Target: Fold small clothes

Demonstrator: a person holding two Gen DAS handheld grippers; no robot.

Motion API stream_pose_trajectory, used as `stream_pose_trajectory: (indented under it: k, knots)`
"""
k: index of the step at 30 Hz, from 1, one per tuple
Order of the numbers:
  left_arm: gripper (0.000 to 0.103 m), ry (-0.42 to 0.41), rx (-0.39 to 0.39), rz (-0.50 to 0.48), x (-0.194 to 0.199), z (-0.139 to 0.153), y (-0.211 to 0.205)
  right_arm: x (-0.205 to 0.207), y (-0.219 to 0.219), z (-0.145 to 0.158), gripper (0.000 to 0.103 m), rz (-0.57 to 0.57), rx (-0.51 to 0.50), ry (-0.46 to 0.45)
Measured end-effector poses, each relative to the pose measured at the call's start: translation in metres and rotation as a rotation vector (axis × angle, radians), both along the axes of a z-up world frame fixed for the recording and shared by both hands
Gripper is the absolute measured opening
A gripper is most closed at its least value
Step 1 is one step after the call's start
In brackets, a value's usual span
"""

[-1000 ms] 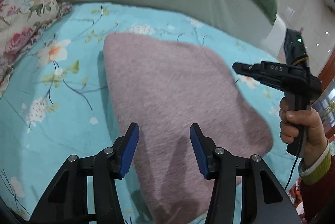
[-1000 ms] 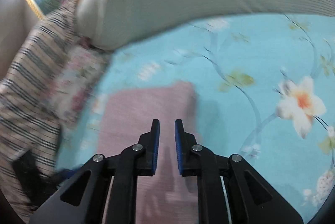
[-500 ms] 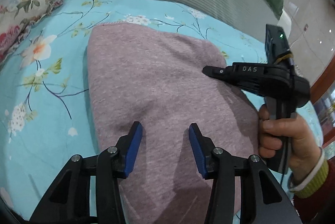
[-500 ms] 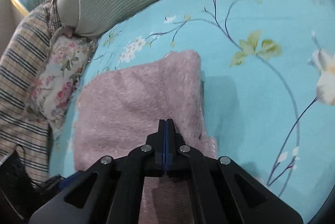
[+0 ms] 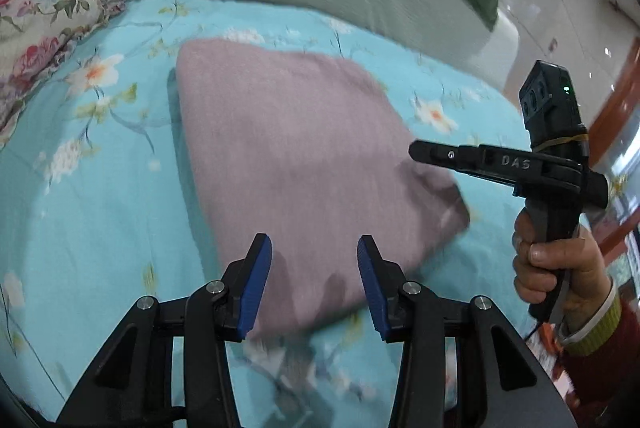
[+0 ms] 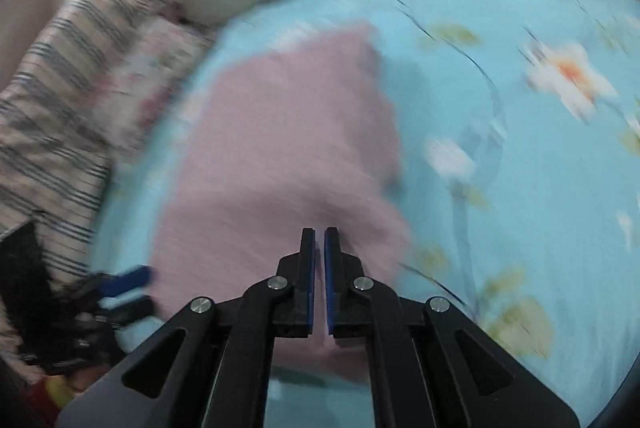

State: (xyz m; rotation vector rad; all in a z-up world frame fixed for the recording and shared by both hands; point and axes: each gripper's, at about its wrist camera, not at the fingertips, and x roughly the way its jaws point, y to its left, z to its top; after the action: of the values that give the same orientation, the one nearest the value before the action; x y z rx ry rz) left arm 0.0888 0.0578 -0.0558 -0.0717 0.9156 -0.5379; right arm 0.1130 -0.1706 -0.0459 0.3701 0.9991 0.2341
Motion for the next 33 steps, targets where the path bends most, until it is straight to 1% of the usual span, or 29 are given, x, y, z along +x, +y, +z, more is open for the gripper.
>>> stream_pose_trajectory:
  k: [1, 2, 4, 6, 7, 8, 9, 10, 11, 12, 15, 18, 20, 21, 22, 23, 24, 27, 29, 30, 31, 32, 33]
  knots:
    - [0.044, 0.012, 0.024, 0.006, -0.001, -0.008, -0.002, -0.001, -0.007, -0.004, 0.001, -0.013, 0.037, 0.003]
    - [0.041, 0.030, 0.048, 0.015, -0.002, -0.016, -0.002, -0.003, -0.010, -0.002, 0.001, -0.019, 0.052, -0.001]
    - [0.037, 0.054, 0.064, 0.035, -0.001, -0.027, -0.002, -0.009, -0.007, 0.011, 0.005, -0.002, 0.020, -0.032]
    - [0.037, 0.043, 0.054, 0.046, -0.003, -0.021, -0.001, -0.019, -0.003, 0.021, 0.005, 0.038, 0.014, -0.071]
    - [0.038, 0.033, 0.049, 0.045, -0.006, -0.017, -0.001, -0.024, -0.001, 0.022, 0.007, 0.052, 0.013, -0.079]
    - [0.038, 0.022, 0.045, 0.042, -0.008, -0.015, -0.002, -0.029, 0.002, 0.018, 0.011, 0.055, -0.016, -0.074]
    - [0.039, 0.014, 0.049, 0.038, -0.010, -0.014, -0.003, -0.031, 0.002, 0.013, 0.018, 0.048, -0.043, -0.062]
    - [0.040, 0.012, 0.059, 0.037, -0.011, -0.015, -0.004, -0.034, 0.000, 0.005, 0.019, 0.039, -0.055, -0.045]
    - [0.039, 0.015, 0.074, 0.039, -0.012, -0.018, -0.005, -0.037, -0.006, -0.002, 0.019, 0.027, -0.030, -0.031]
    - [0.039, 0.021, 0.088, 0.045, -0.013, -0.021, -0.007, -0.039, -0.009, -0.003, 0.019, 0.018, -0.009, -0.037]
    - [0.040, 0.027, 0.087, 0.062, -0.013, -0.027, -0.006, -0.039, -0.008, 0.003, 0.019, 0.018, -0.018, -0.039]
    - [0.040, 0.027, 0.096, 0.073, -0.013, -0.024, -0.005, -0.043, -0.007, 0.016, 0.020, 0.021, -0.028, -0.052]
    - [0.043, 0.033, 0.094, 0.079, -0.014, -0.022, -0.003, -0.050, -0.006, 0.022, 0.026, 0.023, -0.027, -0.059]
    - [0.045, 0.035, 0.093, 0.084, -0.018, -0.021, -0.002, -0.054, -0.007, 0.025, 0.033, 0.026, -0.027, -0.063]
    - [0.050, 0.036, 0.093, 0.091, -0.021, -0.019, -0.001, -0.057, -0.004, 0.027, 0.040, 0.027, -0.031, -0.068]
    - [0.059, 0.037, 0.094, 0.104, -0.024, -0.018, 0.001, -0.061, 0.000, 0.030, 0.042, 0.030, -0.041, -0.074]
    - [0.063, 0.037, 0.099, 0.121, -0.027, -0.016, 0.004, -0.065, 0.002, 0.033, 0.044, 0.034, -0.051, -0.080]
    - [0.066, 0.039, 0.119, 0.154, -0.036, -0.014, 0.011, -0.077, 0.008, 0.038, 0.048, 0.047, -0.085, -0.089]
    - [0.071, 0.040, 0.147, 0.175, -0.041, -0.014, 0.014, -0.084, 0.011, 0.040, 0.054, 0.052, -0.110, -0.087]
    - [0.071, 0.040, 0.158, 0.185, -0.044, -0.014, 0.017, -0.087, 0.012, 0.040, 0.058, 0.054, -0.120, -0.088]
    - [0.074, 0.043, 0.165, 0.193, -0.047, -0.015, 0.019, -0.090, 0.013, 0.041, 0.062, 0.057, -0.130, -0.090]
    - [0.078, 0.048, 0.171, 0.199, -0.049, -0.015, 0.022, -0.095, 0.015, 0.041, 0.064, 0.061, -0.145, -0.091]
    - [0.079, 0.052, 0.177, 0.207, -0.052, -0.015, 0.024, -0.098, 0.017, 0.042, 0.068, 0.065, -0.157, -0.090]
